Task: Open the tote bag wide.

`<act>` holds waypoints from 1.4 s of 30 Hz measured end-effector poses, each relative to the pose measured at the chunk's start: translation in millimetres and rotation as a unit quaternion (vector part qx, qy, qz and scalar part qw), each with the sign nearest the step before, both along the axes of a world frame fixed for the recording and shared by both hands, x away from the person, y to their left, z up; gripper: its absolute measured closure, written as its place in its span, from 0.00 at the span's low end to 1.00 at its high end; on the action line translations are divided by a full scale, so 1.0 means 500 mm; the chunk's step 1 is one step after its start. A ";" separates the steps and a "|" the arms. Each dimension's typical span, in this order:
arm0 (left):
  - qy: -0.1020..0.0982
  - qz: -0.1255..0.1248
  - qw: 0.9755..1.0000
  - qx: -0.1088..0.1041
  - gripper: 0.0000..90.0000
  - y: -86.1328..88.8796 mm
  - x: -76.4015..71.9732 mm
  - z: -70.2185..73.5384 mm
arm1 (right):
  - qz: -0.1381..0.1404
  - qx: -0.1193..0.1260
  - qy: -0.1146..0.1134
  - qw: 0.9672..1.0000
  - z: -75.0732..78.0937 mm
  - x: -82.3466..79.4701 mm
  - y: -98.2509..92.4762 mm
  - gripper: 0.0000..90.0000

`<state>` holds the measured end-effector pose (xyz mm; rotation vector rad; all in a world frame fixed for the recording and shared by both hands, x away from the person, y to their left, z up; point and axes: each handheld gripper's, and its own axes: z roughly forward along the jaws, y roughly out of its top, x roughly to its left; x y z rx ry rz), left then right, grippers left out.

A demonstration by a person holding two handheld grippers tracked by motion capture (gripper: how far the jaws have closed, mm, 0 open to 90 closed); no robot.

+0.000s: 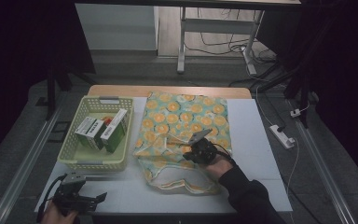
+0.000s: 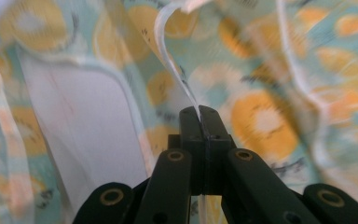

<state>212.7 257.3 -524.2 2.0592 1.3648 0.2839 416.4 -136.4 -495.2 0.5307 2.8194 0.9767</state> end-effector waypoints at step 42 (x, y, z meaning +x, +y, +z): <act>0.003 0.004 1.000 -0.003 0.00 0.002 0.003 -0.001 | -0.059 0.152 -0.029 0.986 0.188 0.053 -0.008 1.00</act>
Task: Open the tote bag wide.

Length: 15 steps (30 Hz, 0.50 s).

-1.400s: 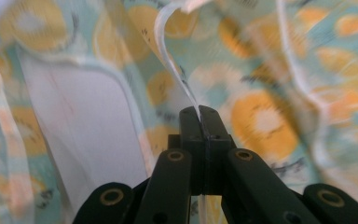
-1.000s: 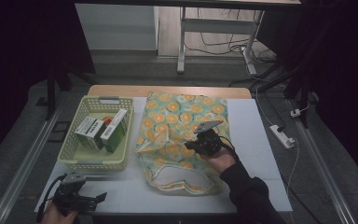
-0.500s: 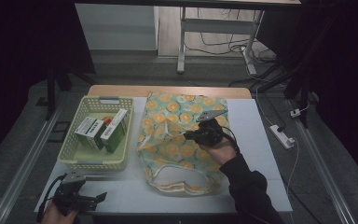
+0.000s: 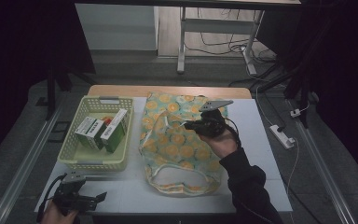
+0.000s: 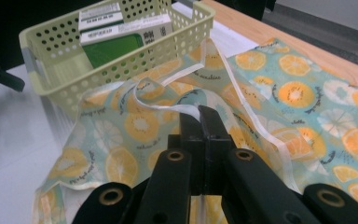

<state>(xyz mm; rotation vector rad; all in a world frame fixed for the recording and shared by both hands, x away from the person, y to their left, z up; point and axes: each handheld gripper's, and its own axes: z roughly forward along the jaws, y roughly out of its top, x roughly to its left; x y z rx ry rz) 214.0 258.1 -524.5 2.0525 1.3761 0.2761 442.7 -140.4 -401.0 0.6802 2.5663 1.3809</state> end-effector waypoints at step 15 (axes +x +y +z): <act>-0.002 -0.002 1.000 0.001 0.00 0.000 -0.001 0.001 | -0.002 0.019 -0.017 1.000 0.013 0.002 0.002 1.00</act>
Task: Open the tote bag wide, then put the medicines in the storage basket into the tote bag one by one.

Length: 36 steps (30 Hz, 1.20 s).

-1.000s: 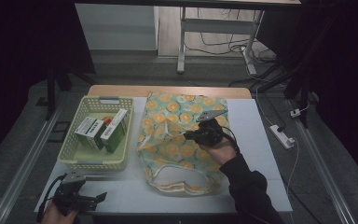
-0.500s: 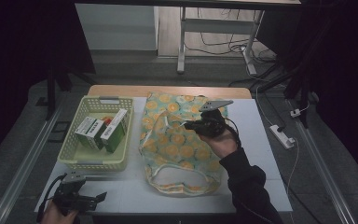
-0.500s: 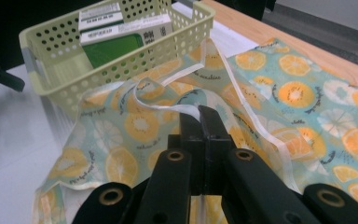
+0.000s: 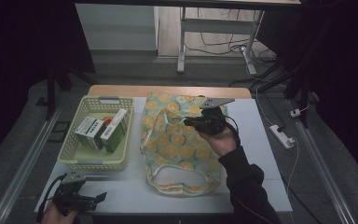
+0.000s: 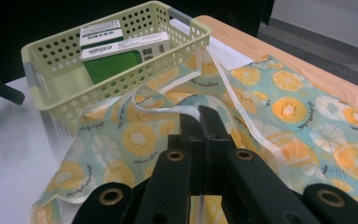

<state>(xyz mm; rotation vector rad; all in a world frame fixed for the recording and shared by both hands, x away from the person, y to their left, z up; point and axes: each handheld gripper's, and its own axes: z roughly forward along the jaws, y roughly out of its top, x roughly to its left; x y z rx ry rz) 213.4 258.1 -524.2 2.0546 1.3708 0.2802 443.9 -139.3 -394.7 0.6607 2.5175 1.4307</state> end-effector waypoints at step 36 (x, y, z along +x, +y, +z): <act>-0.021 0.017 0.999 -0.032 0.00 0.012 -0.006 0.012 | 0.002 0.007 -0.001 1.000 -0.006 -0.003 -0.010 1.00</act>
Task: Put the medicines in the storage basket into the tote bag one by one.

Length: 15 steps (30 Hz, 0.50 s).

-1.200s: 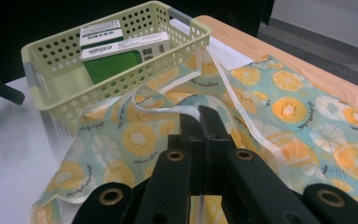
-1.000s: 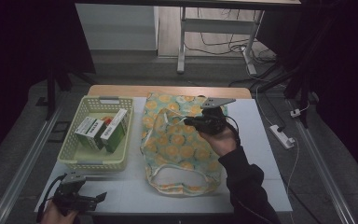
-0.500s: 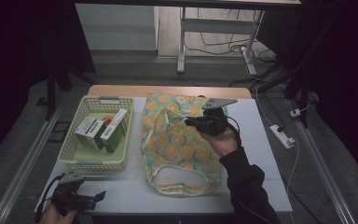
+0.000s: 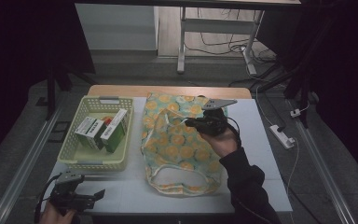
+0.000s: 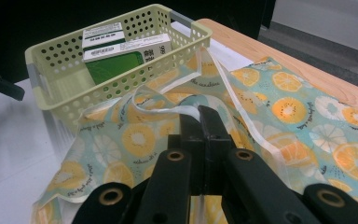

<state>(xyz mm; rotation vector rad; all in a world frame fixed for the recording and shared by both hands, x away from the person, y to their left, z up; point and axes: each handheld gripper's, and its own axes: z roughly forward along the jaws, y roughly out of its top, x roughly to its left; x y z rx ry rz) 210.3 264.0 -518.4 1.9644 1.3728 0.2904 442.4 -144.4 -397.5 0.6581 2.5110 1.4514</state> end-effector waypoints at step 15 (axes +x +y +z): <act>-0.025 -0.021 0.999 -0.025 0.00 0.013 0.005 0.029 | 0.000 0.001 0.000 1.000 0.001 -0.001 -0.001 1.00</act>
